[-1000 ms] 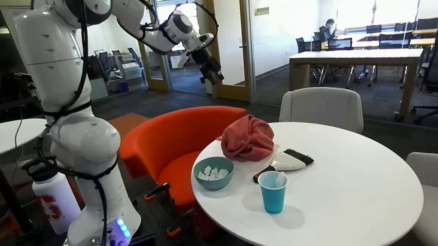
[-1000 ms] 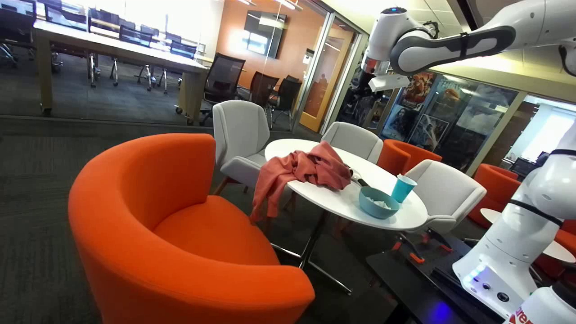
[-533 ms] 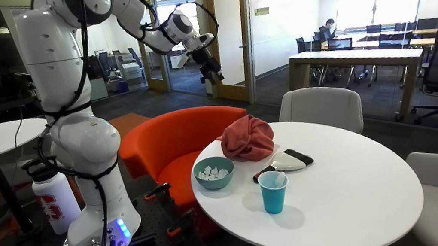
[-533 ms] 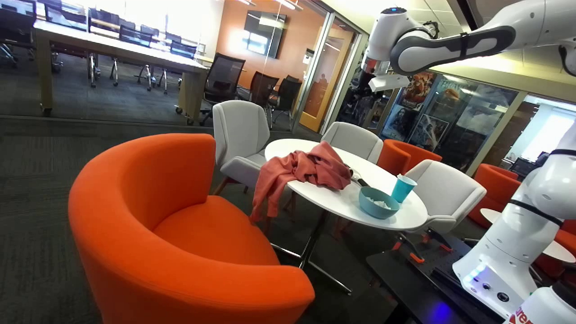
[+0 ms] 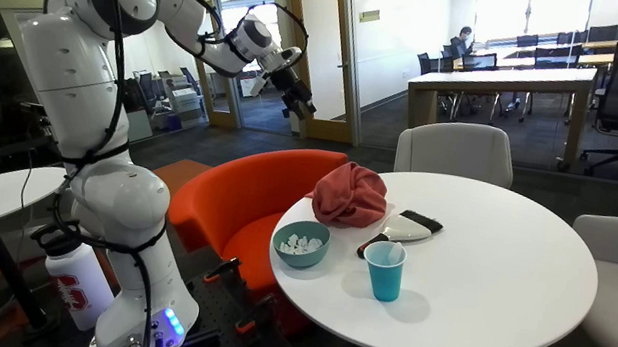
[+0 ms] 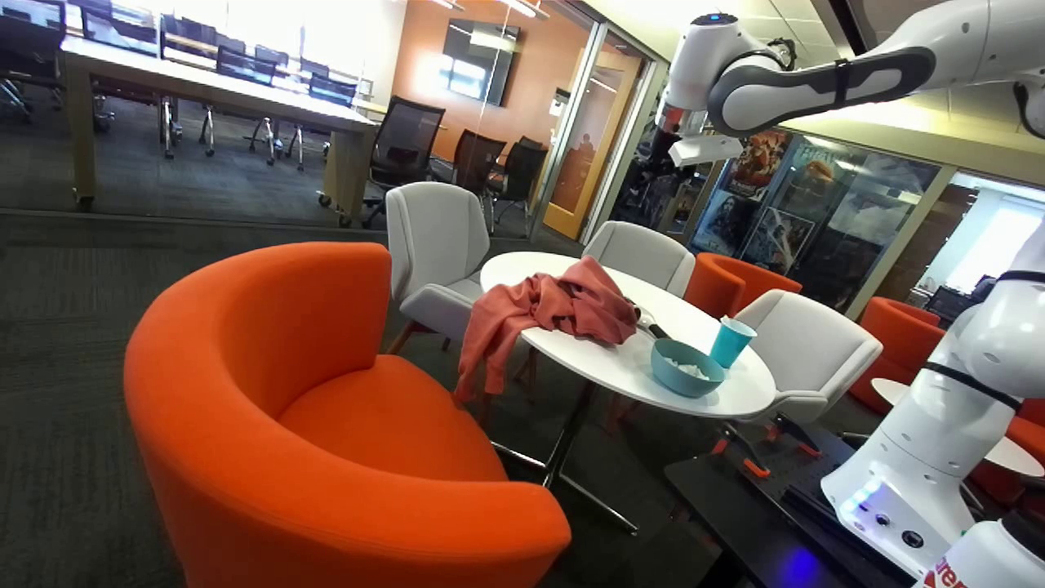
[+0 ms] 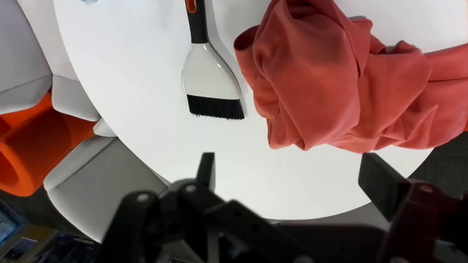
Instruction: Move the broom to the right
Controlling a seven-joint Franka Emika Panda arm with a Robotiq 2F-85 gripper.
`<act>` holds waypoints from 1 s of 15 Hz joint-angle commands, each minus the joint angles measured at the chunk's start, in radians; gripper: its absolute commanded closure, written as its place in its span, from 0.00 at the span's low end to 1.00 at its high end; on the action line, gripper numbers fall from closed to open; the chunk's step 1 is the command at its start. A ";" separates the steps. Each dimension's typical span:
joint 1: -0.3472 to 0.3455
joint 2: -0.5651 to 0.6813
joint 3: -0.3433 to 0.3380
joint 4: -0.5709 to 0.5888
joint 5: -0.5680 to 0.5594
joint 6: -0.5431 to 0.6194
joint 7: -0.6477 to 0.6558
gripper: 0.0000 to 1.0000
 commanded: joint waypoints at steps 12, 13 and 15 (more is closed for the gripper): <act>-0.084 -0.025 -0.041 -0.030 0.065 0.040 -0.037 0.00; -0.101 -0.029 -0.054 -0.038 0.096 0.056 -0.060 0.00; -0.138 -0.036 -0.087 -0.067 0.186 0.121 -0.151 0.00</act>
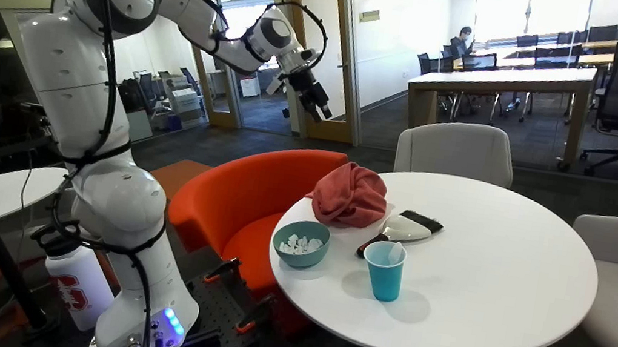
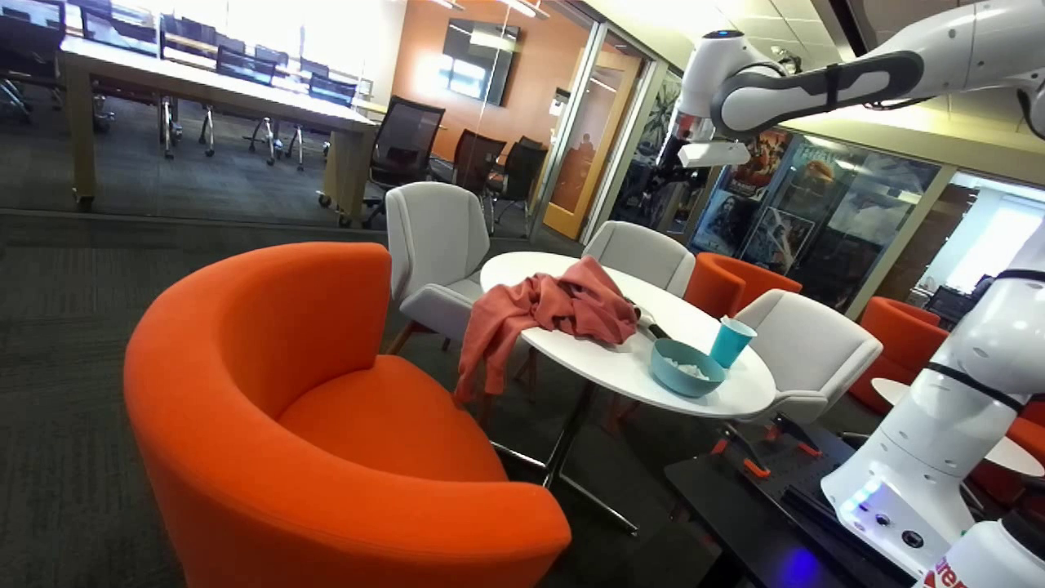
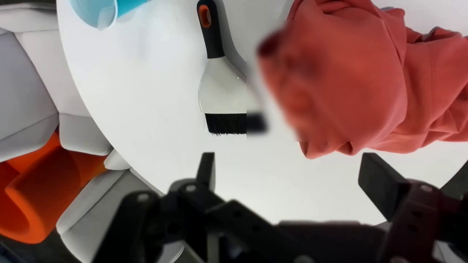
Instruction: Move the broom to the right
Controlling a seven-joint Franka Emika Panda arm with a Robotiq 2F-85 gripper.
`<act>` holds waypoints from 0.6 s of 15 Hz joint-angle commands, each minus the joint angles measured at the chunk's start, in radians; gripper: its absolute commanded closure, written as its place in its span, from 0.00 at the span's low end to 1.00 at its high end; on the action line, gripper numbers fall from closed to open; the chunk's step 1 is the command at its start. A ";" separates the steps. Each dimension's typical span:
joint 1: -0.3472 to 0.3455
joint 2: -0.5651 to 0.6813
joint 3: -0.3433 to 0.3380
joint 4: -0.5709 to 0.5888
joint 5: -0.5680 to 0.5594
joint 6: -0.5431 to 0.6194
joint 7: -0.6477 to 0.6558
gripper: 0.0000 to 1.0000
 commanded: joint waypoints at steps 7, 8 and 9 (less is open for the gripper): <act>-0.161 -0.030 -0.135 -0.174 0.580 0.224 -0.563 0.00; -0.176 -0.026 -0.149 -0.183 0.614 0.210 -0.605 0.00; -0.191 -0.020 -0.163 -0.190 0.629 0.196 -0.627 0.00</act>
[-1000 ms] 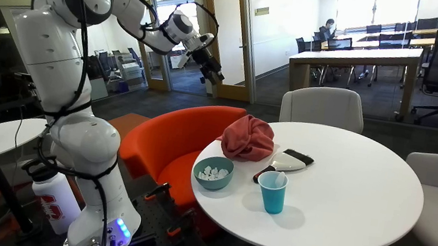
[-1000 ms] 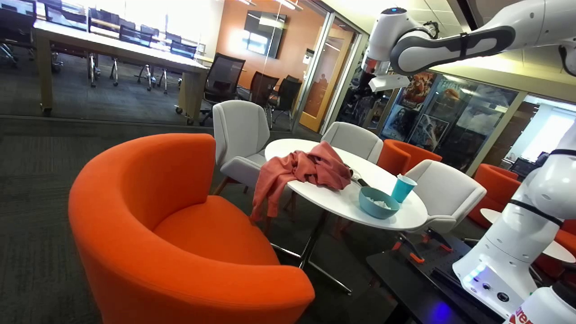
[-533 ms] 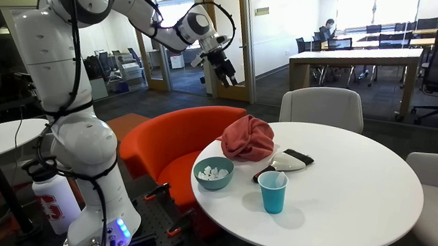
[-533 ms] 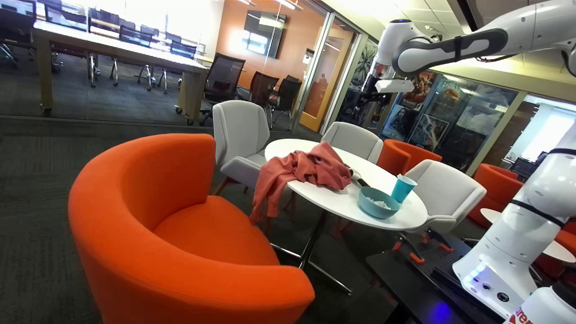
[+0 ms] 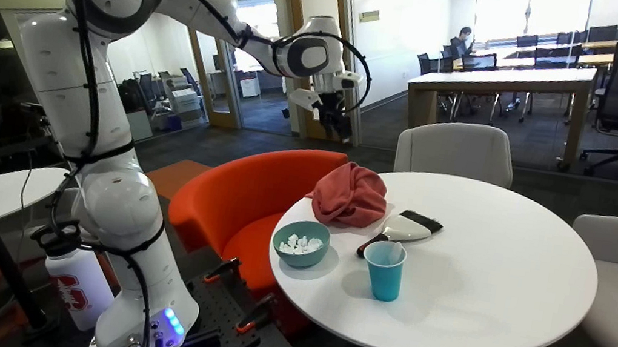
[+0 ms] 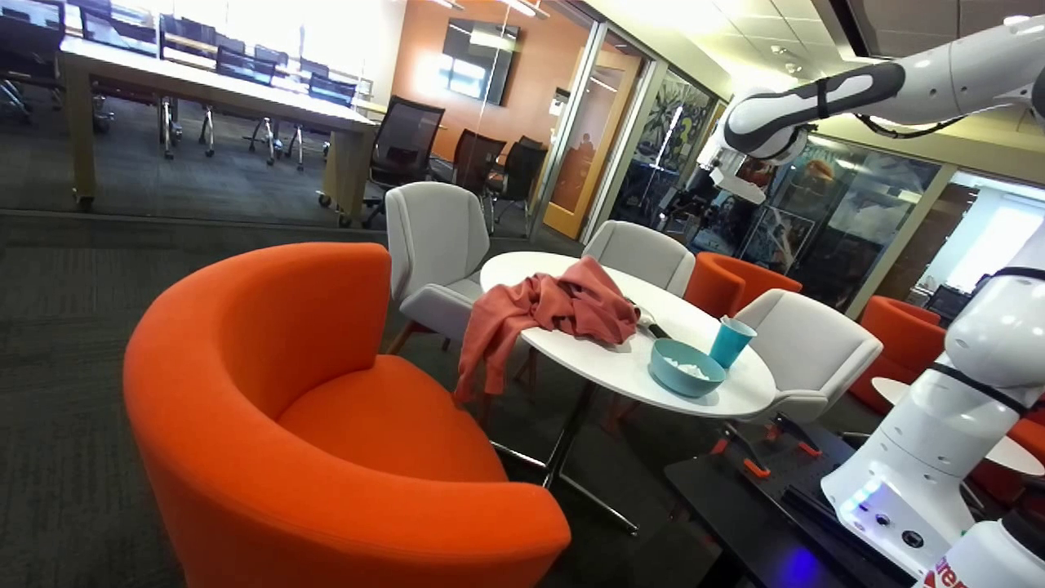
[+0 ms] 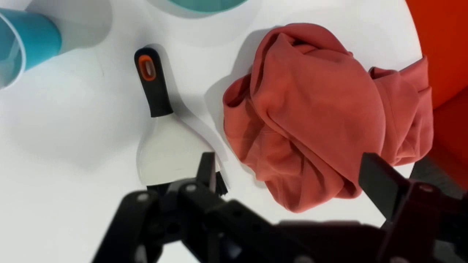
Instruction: Move the broom to the right
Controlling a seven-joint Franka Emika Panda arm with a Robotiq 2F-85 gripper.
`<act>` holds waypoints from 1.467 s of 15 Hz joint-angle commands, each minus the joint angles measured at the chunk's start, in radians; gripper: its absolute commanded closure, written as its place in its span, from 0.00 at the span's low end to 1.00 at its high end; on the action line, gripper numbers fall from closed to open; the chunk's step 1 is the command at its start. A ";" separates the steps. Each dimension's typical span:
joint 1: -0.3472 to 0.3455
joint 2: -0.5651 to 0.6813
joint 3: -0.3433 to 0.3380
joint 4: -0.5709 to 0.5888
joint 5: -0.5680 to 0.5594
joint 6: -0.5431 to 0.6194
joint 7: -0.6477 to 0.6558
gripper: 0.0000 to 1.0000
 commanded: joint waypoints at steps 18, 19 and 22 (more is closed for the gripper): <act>-0.101 0.139 -0.094 -0.069 -0.311 0.045 -0.058 0.00; -0.108 0.156 -0.099 -0.069 -0.326 0.066 -0.120 0.00; -0.148 0.235 -0.100 -0.074 -0.276 0.238 -0.335 0.00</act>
